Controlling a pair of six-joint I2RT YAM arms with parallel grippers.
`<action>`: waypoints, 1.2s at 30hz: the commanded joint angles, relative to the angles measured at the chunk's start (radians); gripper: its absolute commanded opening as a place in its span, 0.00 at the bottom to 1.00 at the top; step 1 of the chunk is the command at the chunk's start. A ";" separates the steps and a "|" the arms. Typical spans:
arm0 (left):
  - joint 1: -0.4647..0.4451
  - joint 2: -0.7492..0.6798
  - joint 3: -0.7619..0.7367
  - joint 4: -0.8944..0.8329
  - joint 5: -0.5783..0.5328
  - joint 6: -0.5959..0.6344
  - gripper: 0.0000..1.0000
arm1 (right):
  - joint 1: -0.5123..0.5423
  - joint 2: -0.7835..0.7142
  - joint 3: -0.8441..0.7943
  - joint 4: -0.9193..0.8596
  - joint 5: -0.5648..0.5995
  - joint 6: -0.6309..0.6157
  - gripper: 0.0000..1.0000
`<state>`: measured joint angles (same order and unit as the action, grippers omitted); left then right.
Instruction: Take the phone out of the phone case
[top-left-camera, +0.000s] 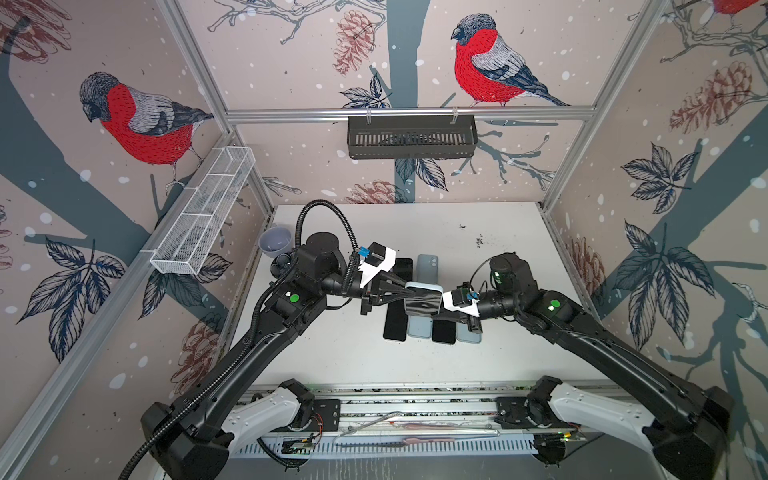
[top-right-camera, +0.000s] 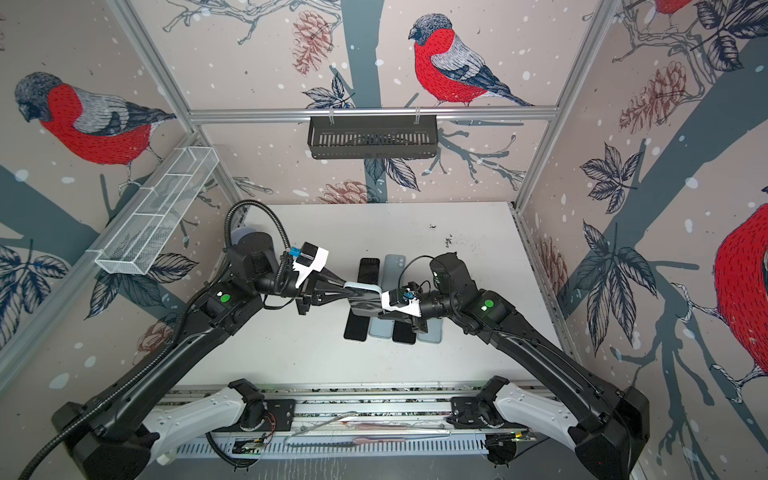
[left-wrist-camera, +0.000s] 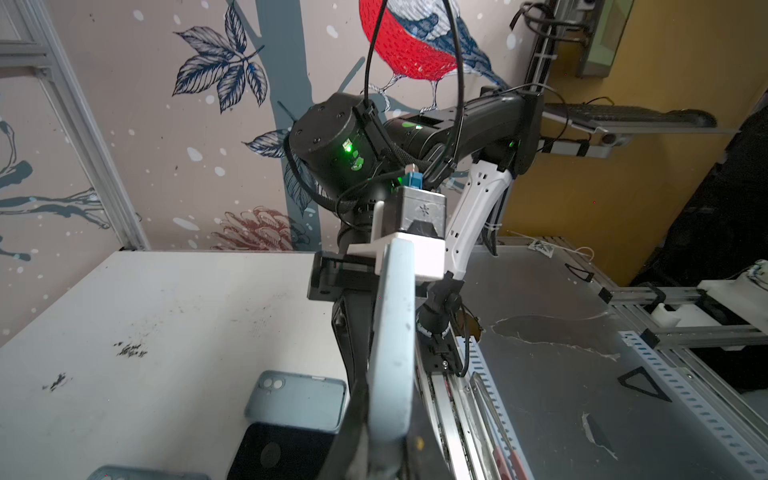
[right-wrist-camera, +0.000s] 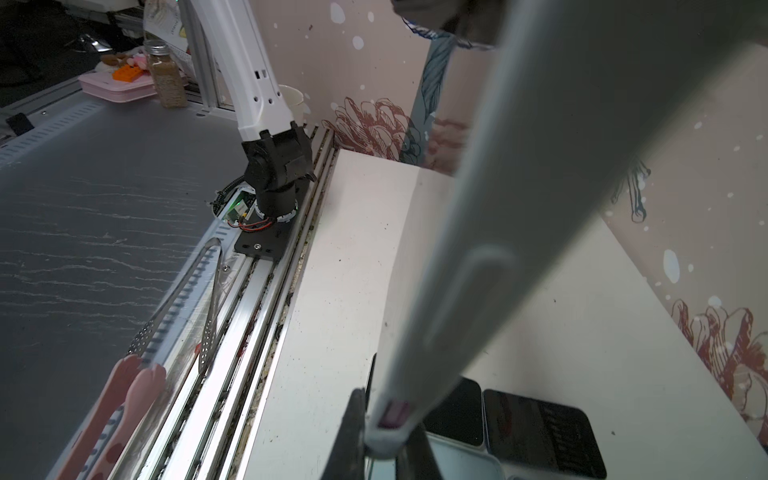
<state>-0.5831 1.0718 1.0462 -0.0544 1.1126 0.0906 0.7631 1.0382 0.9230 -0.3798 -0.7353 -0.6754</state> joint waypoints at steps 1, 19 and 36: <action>-0.014 0.055 0.019 0.129 0.031 -0.124 0.00 | 0.069 0.033 0.027 0.104 0.137 -0.145 0.02; 0.006 0.079 -0.034 0.278 0.018 -0.270 0.00 | -0.035 -0.007 -0.034 0.234 0.126 -0.128 0.06; 0.005 0.135 -0.091 0.486 -0.027 -0.509 0.00 | -0.012 -0.014 -0.044 0.303 0.149 -0.118 0.23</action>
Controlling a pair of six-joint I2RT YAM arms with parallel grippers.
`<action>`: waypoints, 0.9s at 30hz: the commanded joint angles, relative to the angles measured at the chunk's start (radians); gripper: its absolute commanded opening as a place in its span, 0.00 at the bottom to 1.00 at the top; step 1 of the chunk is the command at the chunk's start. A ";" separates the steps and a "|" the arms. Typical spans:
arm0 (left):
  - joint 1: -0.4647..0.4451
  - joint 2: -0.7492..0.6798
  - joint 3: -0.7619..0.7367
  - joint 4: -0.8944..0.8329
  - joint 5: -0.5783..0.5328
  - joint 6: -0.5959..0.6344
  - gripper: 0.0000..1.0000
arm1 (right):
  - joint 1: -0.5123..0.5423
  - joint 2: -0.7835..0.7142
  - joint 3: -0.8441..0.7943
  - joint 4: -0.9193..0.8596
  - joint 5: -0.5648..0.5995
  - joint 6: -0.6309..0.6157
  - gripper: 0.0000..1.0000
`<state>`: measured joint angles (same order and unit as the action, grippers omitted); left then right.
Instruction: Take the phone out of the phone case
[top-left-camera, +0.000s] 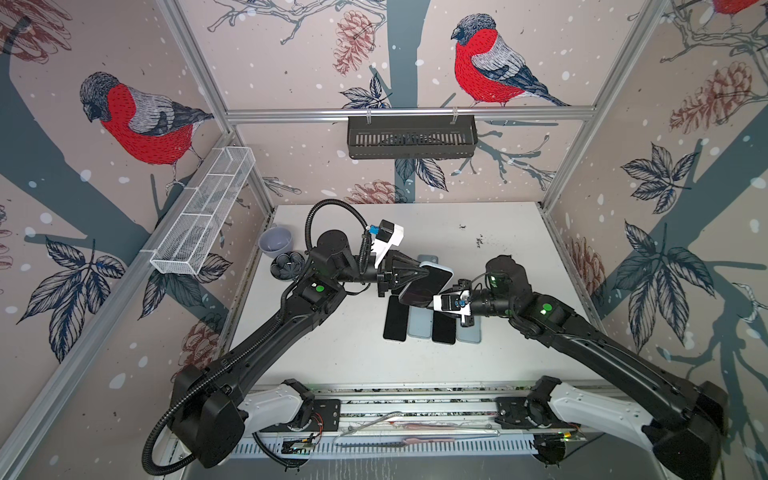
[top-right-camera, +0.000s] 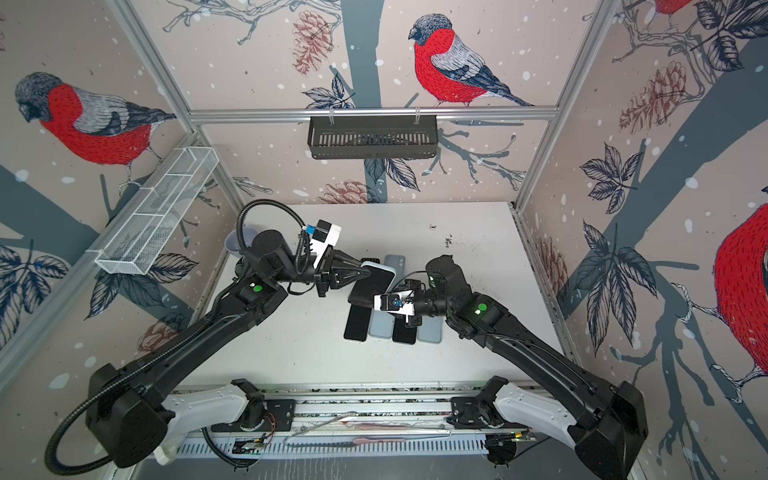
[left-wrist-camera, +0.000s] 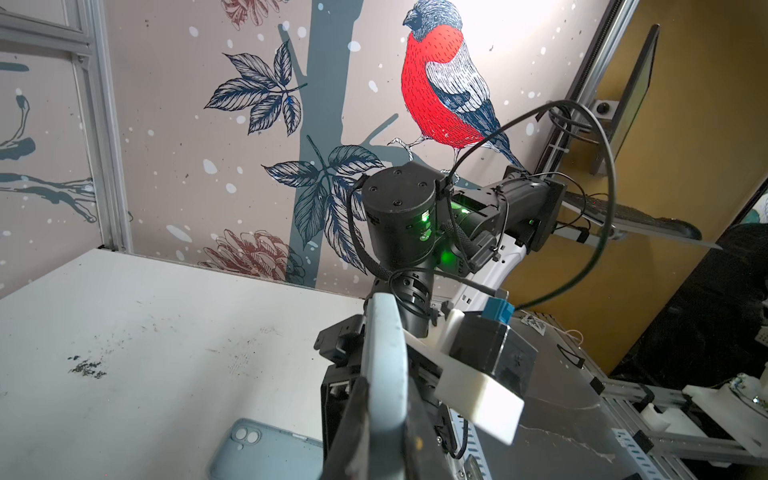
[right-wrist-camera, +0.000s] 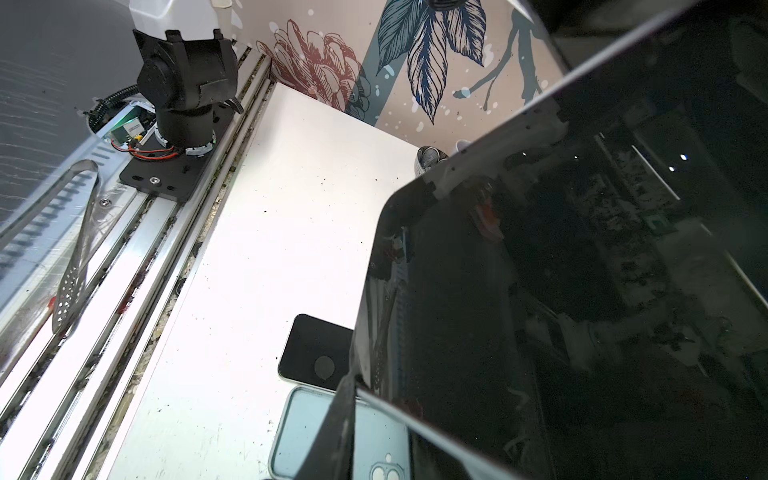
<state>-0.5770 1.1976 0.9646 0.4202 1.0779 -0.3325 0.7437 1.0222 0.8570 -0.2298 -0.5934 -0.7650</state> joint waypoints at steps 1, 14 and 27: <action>-0.001 0.012 -0.010 0.020 0.009 -0.093 0.00 | 0.007 0.003 0.022 0.156 0.009 -0.031 0.23; -0.001 0.033 -0.064 0.215 -0.030 -0.257 0.00 | 0.023 -0.003 -0.026 0.227 0.063 -0.011 0.31; 0.095 -0.073 -0.218 0.570 -0.379 -0.830 0.00 | -0.182 -0.029 -0.135 0.660 0.180 0.658 0.82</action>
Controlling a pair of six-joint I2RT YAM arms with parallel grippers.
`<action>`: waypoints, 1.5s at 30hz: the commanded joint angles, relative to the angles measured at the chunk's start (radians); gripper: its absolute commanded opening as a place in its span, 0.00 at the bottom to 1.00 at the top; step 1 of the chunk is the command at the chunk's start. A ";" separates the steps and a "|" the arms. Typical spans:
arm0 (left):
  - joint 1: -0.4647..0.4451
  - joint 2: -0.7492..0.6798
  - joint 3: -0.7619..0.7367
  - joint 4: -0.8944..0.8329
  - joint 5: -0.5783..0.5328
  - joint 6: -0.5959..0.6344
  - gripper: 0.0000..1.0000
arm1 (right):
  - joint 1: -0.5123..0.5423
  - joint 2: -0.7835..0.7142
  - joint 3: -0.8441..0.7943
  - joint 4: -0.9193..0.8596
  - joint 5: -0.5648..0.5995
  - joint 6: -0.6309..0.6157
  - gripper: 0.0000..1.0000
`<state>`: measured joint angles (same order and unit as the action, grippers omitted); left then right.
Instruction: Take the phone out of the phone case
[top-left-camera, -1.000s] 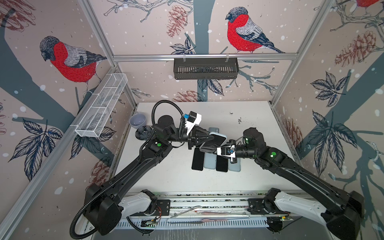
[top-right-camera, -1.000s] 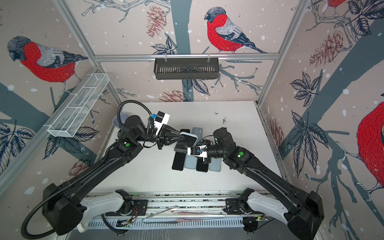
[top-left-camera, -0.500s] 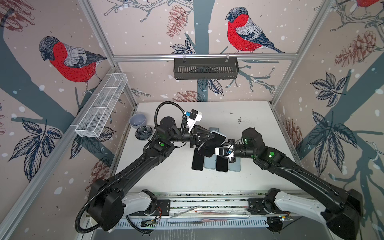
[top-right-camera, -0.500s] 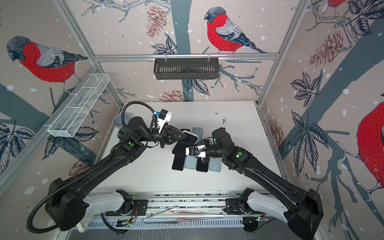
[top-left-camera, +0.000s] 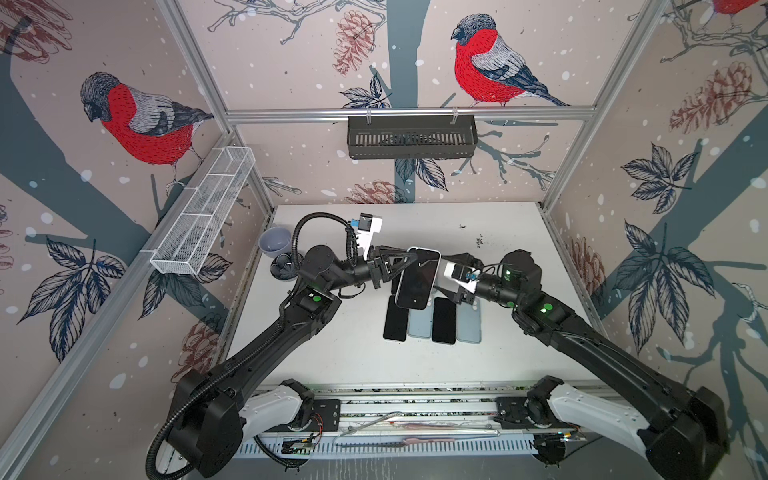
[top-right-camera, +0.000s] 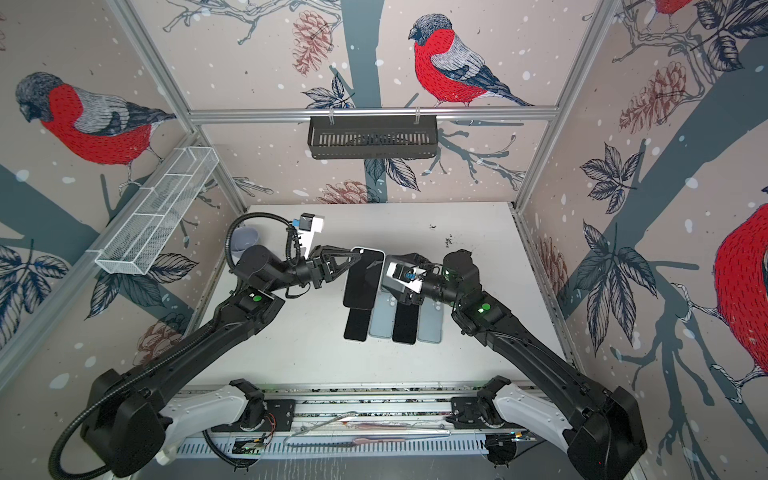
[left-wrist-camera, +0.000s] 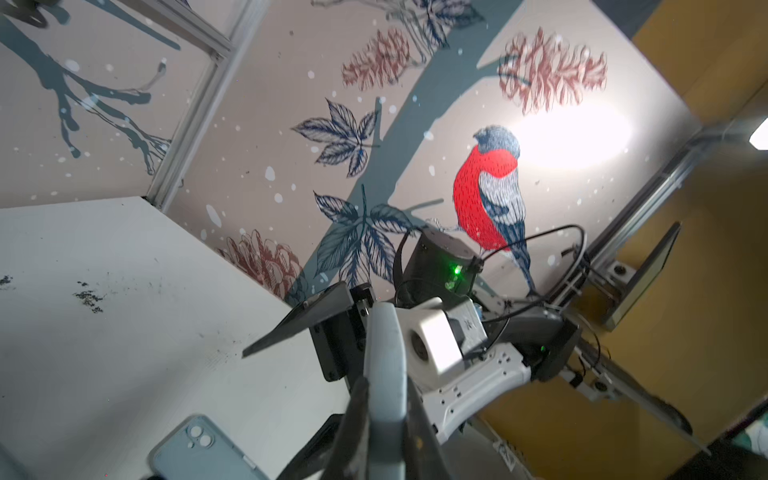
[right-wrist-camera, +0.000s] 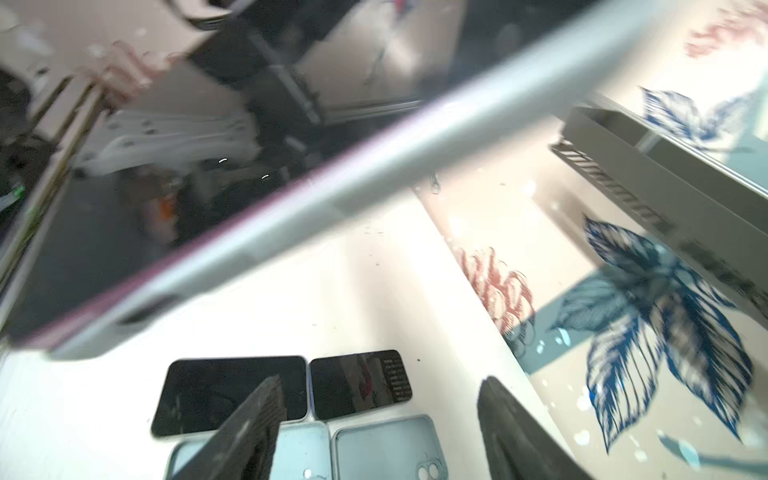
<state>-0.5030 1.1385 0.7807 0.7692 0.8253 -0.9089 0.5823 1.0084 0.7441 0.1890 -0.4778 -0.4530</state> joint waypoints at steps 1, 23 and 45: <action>0.026 -0.021 -0.049 0.244 -0.153 -0.295 0.00 | -0.022 -0.024 -0.028 0.255 0.080 0.423 0.82; 0.013 -0.027 -0.260 0.523 -0.416 -0.628 0.00 | 0.221 -0.181 -0.247 0.393 0.001 1.233 0.66; -0.057 -0.006 -0.258 0.559 -0.432 -0.584 0.00 | 0.223 -0.136 -0.271 0.466 -0.006 1.255 0.65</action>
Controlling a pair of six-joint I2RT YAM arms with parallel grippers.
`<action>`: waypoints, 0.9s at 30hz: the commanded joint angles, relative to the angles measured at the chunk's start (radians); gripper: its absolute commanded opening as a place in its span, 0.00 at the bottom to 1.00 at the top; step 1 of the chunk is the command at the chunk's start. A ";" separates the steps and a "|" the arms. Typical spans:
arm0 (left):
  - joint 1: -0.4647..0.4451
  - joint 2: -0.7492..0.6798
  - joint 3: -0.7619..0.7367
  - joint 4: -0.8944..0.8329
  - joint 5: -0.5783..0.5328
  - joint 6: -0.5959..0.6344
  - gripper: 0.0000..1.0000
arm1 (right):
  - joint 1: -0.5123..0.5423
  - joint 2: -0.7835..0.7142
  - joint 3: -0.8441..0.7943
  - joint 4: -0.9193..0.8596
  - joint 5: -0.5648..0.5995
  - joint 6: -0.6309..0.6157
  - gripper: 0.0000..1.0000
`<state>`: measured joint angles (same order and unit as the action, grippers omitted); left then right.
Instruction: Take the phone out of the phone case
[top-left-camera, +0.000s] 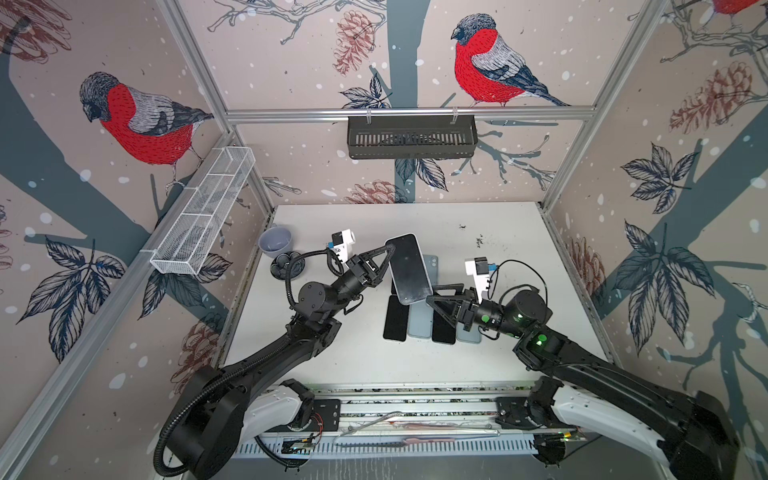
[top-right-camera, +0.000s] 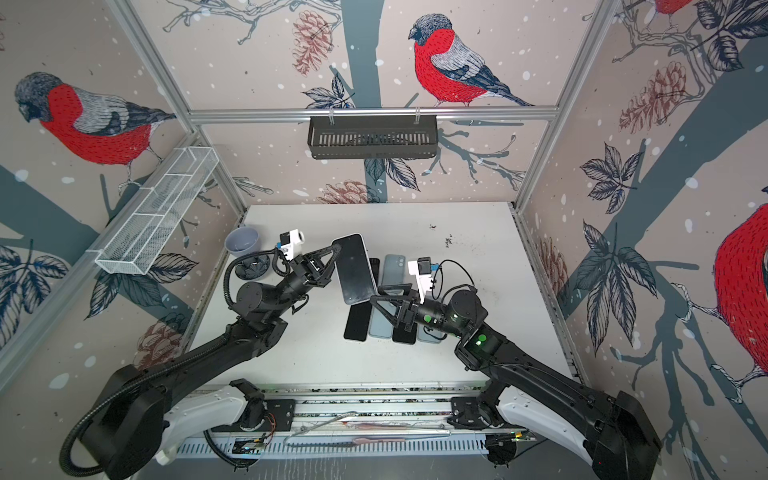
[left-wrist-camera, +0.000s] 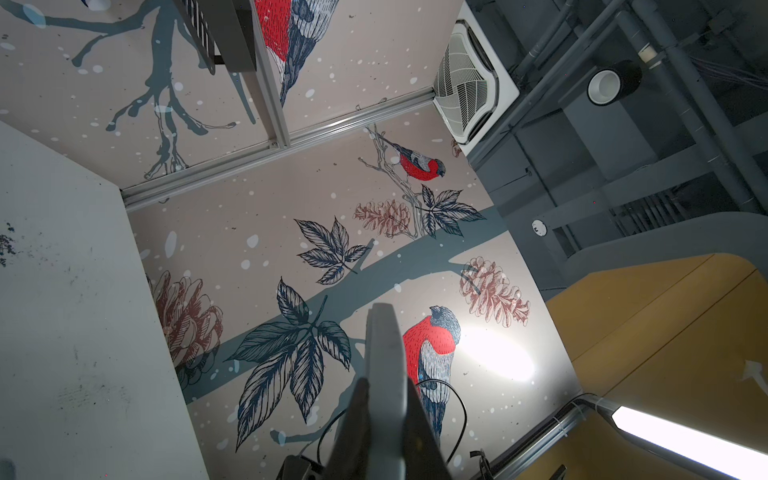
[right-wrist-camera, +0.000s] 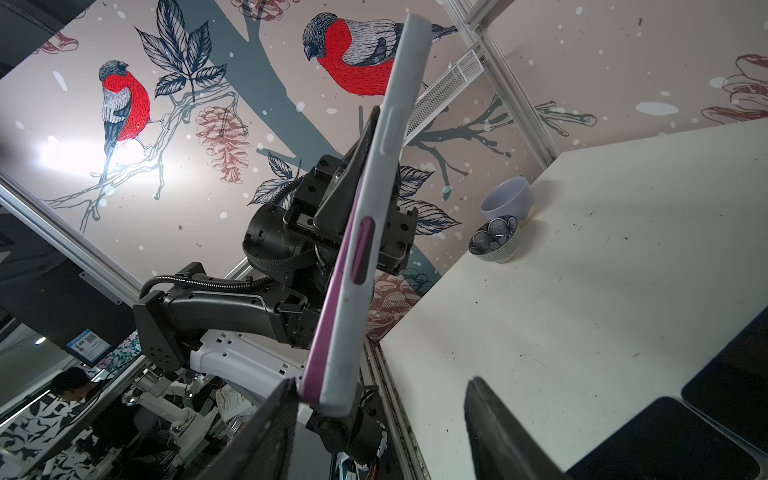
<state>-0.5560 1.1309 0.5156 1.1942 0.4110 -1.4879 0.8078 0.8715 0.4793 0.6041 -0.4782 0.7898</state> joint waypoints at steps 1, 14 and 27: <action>-0.007 0.003 0.007 0.134 -0.018 -0.006 0.00 | -0.002 0.001 -0.010 0.055 -0.005 0.013 0.65; -0.010 0.009 -0.001 0.152 -0.027 -0.008 0.00 | -0.019 -0.007 -0.049 0.064 -0.008 0.013 0.63; -0.019 0.021 -0.002 0.182 -0.023 -0.010 0.00 | -0.034 0.004 -0.061 0.070 -0.011 0.009 0.63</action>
<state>-0.5720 1.1526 0.5121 1.2438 0.3870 -1.4834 0.7765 0.8730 0.4221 0.6559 -0.4908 0.8055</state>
